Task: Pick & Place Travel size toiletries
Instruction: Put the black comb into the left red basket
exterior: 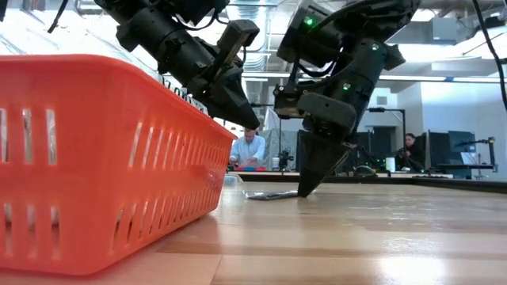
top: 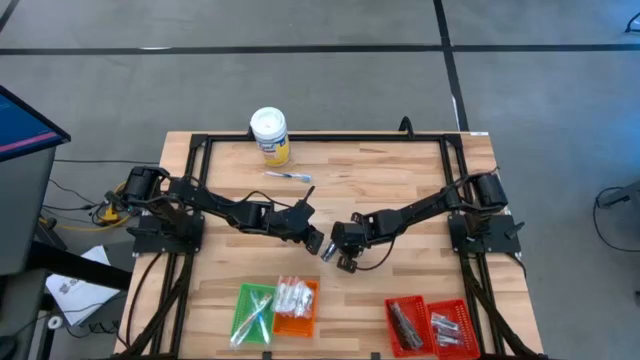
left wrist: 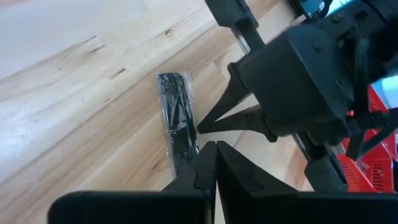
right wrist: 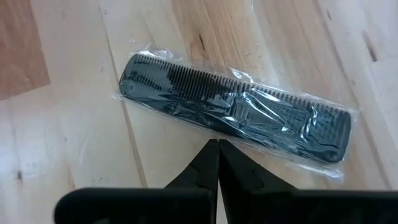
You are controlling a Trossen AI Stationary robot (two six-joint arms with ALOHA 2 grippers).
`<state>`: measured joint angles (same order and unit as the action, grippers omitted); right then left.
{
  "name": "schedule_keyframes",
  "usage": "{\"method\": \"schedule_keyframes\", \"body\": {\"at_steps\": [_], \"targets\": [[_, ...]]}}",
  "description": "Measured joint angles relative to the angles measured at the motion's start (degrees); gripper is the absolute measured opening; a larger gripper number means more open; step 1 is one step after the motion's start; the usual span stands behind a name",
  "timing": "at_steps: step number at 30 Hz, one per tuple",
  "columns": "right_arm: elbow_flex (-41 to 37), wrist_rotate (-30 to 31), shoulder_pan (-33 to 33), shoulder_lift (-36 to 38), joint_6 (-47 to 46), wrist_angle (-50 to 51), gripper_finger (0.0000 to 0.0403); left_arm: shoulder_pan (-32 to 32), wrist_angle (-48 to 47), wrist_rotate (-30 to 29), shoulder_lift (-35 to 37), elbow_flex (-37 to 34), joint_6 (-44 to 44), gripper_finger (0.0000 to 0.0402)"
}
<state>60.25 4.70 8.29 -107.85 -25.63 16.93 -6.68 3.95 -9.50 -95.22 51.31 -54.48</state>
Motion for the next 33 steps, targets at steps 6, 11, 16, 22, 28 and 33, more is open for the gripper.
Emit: {"method": "schedule_keyframes", "body": {"at_steps": [6,11,16,22,28,33], "targets": [[-2.5,3.4,1.3,3.9,-4.0,-2.2,0.0,0.0,0.0,-0.6,0.0,0.0,0.3,0.0002],[-15.8,2.9,-0.1,13.9,-14.6,-12.9,0.0,0.0,0.0,-0.5,0.0,0.0,0.2,0.0002],[-25.4,1.3,-2.4,21.1,-17.6,-25.9,0.0,0.2,0.2,-0.5,0.0,-0.9,0.3,0.0002],[-23.5,-5.2,-2.4,13.9,-13.1,-26.6,0.0,1.1,0.7,-0.5,0.0,-2.6,0.2,0.0002],[-16.5,-14.2,-2.3,6.4,-8.8,-23.5,0.0,1.5,1.9,-0.4,0.0,-2.9,0.0,0.0002],[-10.9,-3.0,2.0,6.3,-2.0,-16.9,0.0,1.5,2.7,-0.1,0.0,-2.9,-0.9,0.0002]]}}
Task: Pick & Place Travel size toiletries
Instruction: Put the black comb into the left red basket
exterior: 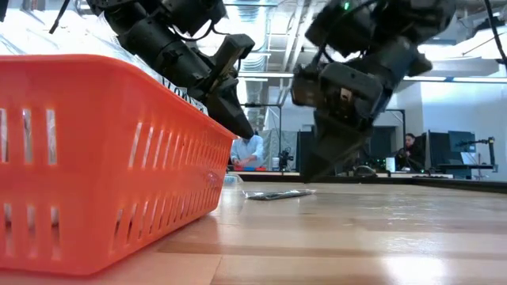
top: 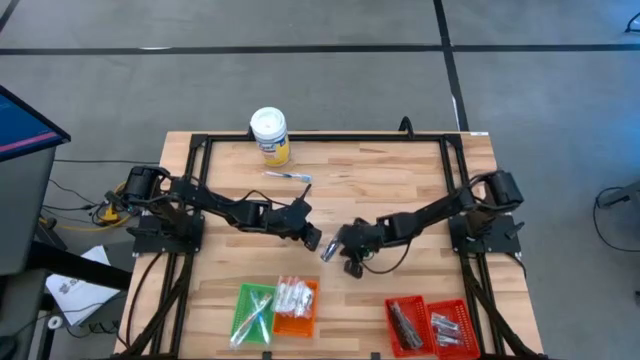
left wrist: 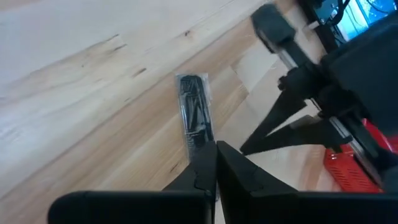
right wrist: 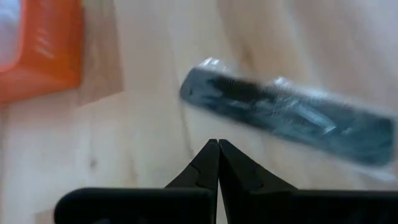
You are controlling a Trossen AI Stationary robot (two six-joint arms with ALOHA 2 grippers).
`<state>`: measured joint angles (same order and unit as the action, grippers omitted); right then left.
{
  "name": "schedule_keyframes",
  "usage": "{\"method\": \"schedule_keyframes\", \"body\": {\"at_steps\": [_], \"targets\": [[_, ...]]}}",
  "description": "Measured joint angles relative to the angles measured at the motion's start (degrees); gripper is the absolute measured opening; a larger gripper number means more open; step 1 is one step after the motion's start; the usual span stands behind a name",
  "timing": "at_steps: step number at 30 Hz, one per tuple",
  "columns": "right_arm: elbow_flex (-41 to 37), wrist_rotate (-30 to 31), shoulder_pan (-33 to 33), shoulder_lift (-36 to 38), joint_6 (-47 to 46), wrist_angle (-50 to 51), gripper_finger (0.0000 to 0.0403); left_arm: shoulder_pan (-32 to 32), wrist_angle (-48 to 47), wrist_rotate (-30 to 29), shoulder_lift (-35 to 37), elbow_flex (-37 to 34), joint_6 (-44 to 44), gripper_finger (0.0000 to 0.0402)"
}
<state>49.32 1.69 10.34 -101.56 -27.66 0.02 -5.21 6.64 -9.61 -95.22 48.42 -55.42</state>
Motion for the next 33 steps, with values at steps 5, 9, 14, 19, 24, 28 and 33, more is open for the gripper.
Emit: {"method": "schedule_keyframes", "body": {"at_steps": [5,9,14,19,24,28,33], "targets": [[1.6,7.9,0.9,0.6,2.6,1.8,0.0,-0.3,0.4,0.0,0.0,0.0,-0.1,0.0002],[1.5,8.5,-0.4,0.0,2.6,2.4,0.0,-0.4,0.6,0.0,0.0,0.0,-0.1,0.0002],[1.6,7.3,-1.2,-2.1,2.5,2.4,0.0,-0.4,0.8,0.0,0.0,0.0,-0.1,0.0002],[1.5,7.0,-1.0,-2.4,2.3,2.7,0.0,-0.4,1.3,0.0,0.0,0.0,-0.1,0.0002],[1.1,7.2,-1.0,-2.4,2.1,2.7,0.0,-0.2,2.1,0.6,0.0,0.0,-0.5,0.0002],[0.2,7.4,-0.3,-2.9,1.8,1.6,0.0,0.6,2.7,2.1,0.0,0.0,-0.8,0.0002],[0.2,7.3,0.1,-4.2,0.8,1.9,0.0,1.9,3.1,2.5,0.0,0.0,-2.1,0.0003]]}}
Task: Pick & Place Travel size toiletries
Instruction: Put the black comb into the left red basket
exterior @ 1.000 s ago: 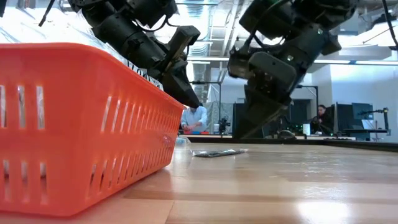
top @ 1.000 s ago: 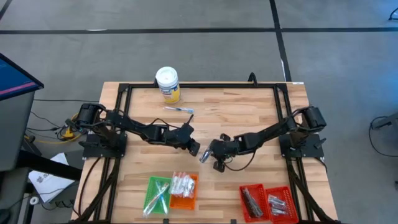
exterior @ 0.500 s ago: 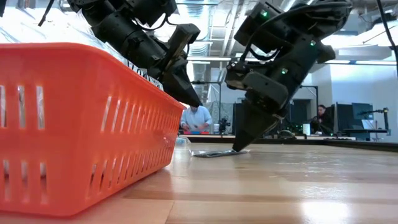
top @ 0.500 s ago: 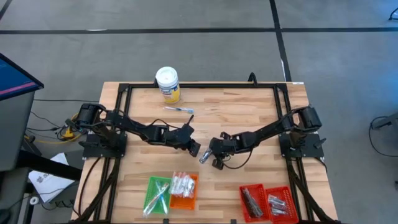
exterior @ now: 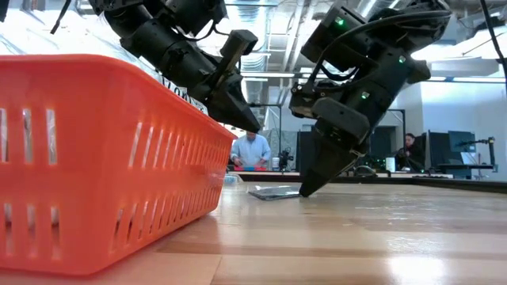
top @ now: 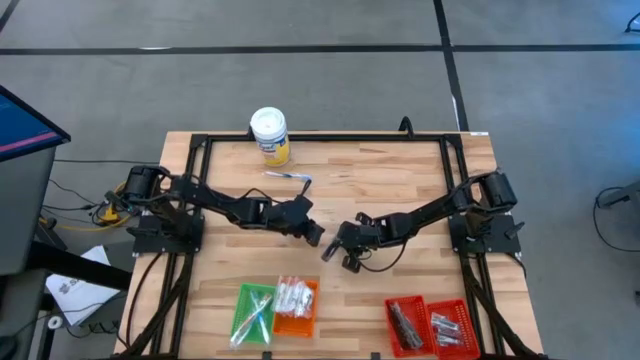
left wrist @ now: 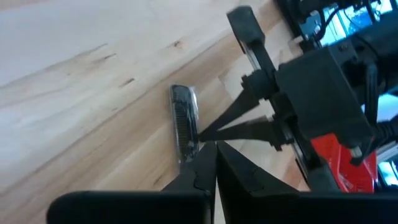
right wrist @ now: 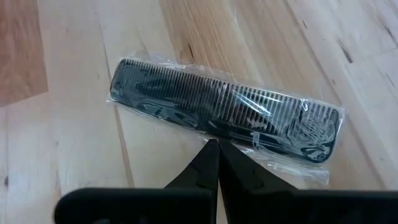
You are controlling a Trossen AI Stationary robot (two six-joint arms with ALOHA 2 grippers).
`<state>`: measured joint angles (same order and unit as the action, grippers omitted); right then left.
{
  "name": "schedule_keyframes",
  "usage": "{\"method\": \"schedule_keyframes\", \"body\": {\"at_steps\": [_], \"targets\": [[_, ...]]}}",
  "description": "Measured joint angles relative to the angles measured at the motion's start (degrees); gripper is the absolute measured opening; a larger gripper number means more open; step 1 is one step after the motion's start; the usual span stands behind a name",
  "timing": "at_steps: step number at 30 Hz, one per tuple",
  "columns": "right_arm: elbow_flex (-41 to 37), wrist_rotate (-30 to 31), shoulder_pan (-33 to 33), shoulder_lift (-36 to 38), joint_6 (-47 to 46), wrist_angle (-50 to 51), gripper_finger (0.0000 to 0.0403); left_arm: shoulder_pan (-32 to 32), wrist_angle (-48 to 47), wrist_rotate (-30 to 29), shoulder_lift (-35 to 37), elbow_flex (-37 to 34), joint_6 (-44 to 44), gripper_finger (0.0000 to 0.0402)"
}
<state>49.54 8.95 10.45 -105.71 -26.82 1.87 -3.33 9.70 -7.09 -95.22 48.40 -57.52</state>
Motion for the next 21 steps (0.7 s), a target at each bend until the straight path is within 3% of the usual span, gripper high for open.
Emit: {"method": "schedule_keyframes", "body": {"at_steps": [5,11,15,21], "targets": [[0.0,-0.3,0.0,0.0,0.0,-0.1,0.0,1.3,0.8,1.9,-0.9,0.0,-2.6,0.0033],[-0.1,-0.5,0.0,-0.1,0.1,-0.2,0.0,1.6,7.2,10.7,-8.7,0.0,-9.3,0.0101],[-0.1,-0.8,-0.1,-0.1,0.1,-0.2,0.0,1.0,13.0,10.8,-12.3,0.0,-11.7,0.0137],[-0.1,-0.7,0.3,-0.2,0.0,0.5,0.0,1.9,12.9,9.3,-12.6,0.0,-12.0,0.017]]}}
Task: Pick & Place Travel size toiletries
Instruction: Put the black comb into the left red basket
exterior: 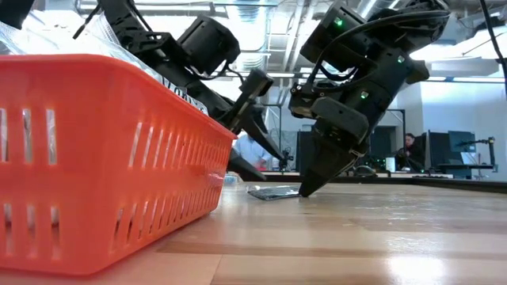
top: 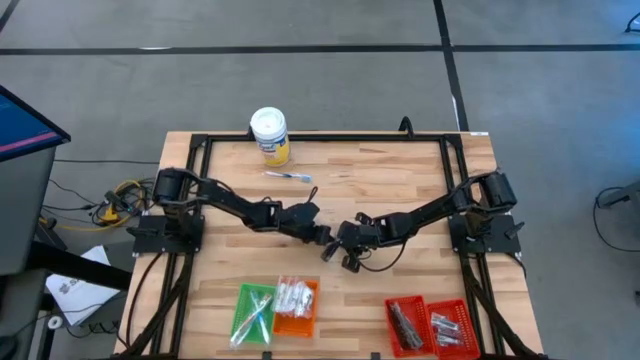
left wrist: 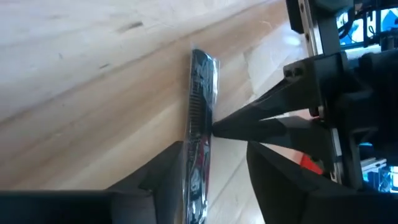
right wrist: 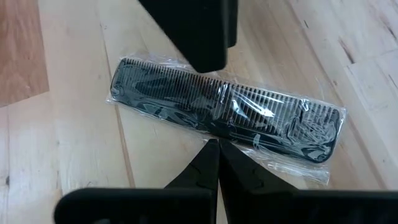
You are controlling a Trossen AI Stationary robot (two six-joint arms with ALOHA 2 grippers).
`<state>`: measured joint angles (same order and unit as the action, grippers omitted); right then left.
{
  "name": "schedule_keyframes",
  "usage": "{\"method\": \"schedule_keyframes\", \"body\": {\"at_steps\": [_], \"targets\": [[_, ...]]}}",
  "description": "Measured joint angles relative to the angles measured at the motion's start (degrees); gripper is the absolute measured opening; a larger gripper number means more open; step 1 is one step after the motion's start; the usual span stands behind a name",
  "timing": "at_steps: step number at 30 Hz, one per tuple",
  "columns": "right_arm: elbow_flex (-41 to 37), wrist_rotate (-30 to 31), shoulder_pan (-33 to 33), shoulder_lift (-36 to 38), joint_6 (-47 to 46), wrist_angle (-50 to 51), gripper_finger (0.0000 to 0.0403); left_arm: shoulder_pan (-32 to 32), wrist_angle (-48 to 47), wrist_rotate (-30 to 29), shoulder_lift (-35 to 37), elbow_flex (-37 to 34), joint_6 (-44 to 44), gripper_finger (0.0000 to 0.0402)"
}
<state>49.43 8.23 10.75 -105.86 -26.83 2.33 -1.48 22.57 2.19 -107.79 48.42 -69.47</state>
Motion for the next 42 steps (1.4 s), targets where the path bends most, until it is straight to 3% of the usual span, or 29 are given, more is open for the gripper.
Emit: {"method": "schedule_keyframes", "body": {"at_steps": [19,26,31,42], "targets": [[-0.1,0.2,-0.5,0.0,0.1,-0.1,0.0,2.0,-1.0,2.9,-1.0,0.2,1.5,0.0182],[-0.1,0.4,-0.5,0.0,0.4,-0.1,0.0,2.3,0.7,10.3,-8.5,8.1,1.6,0.0184],[-0.7,1.9,0.2,0.1,-0.1,-0.5,0.0,2.6,-0.8,11.8,-9.9,10.4,2.9,0.0182],[-0.7,1.1,0.0,0.1,0.5,0.1,0.0,3.2,-0.3,11.7,-9.5,9.8,2.9,0.0101]]}}
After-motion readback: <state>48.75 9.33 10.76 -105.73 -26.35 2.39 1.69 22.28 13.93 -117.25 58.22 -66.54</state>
